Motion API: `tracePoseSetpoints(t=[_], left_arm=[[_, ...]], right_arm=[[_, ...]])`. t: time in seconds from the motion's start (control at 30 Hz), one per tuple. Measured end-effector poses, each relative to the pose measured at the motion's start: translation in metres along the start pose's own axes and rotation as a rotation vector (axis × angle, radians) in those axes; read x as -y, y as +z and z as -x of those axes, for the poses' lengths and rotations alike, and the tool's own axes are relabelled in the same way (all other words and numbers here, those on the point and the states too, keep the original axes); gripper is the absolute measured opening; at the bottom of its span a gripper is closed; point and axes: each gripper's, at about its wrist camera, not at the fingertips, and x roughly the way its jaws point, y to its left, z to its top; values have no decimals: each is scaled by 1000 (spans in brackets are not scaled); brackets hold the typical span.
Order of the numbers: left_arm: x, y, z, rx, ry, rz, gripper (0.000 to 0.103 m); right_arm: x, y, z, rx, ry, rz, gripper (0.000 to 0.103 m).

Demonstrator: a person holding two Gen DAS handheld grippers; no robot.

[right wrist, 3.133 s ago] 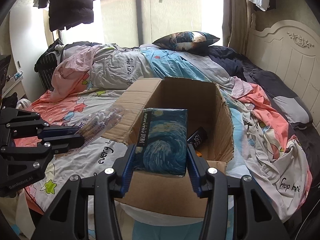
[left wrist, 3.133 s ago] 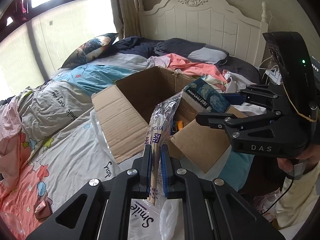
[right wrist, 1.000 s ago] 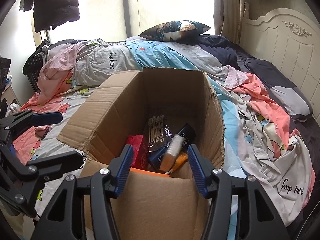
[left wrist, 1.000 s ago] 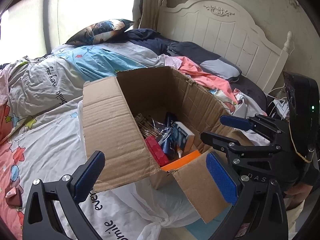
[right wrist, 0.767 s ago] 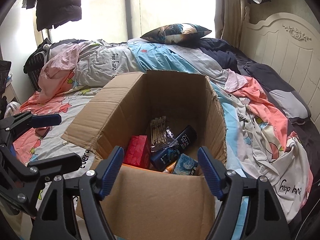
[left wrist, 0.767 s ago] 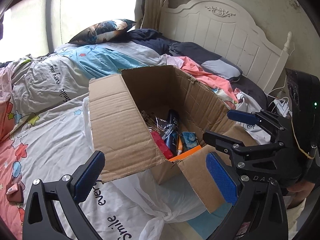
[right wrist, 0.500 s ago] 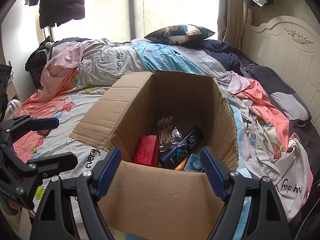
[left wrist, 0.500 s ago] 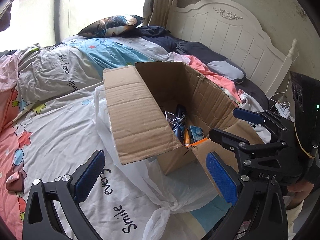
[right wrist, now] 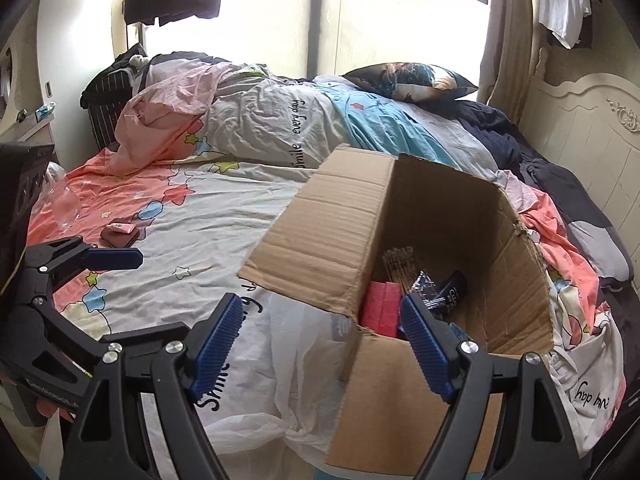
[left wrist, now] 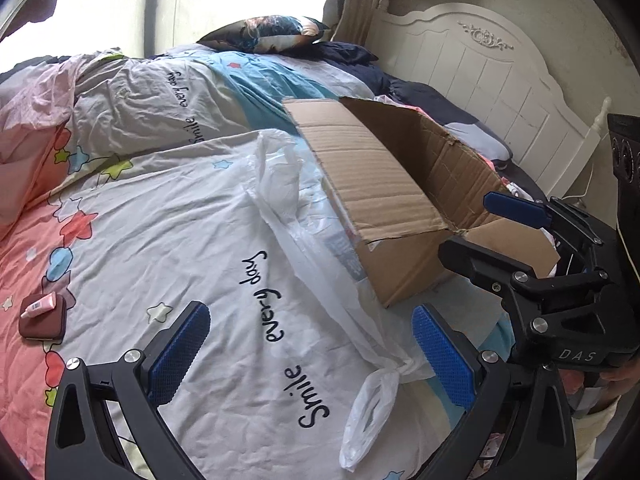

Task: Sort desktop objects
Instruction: 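Withdraw both tools from the cardboard box back over the bed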

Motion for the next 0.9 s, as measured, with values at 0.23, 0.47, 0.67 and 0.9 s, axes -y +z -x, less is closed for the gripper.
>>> tracePoseSetpoints(t=[0.23,0.47,0.67,0.9], left_arm=[[-43,-16,18,13,69,12,103],[-87,-25,34,28,102,73,103],[-115,-34,41,34,123,105,103],[-143,-44,50,45,160,141,103]], right_arm=[[-44,6,-23,-21,28,66,78],[-76,13,-43,-47,49,101,78],[-98,18,-52,-60,63,129,78],[-123,21,-62,-76,80,169,78]])
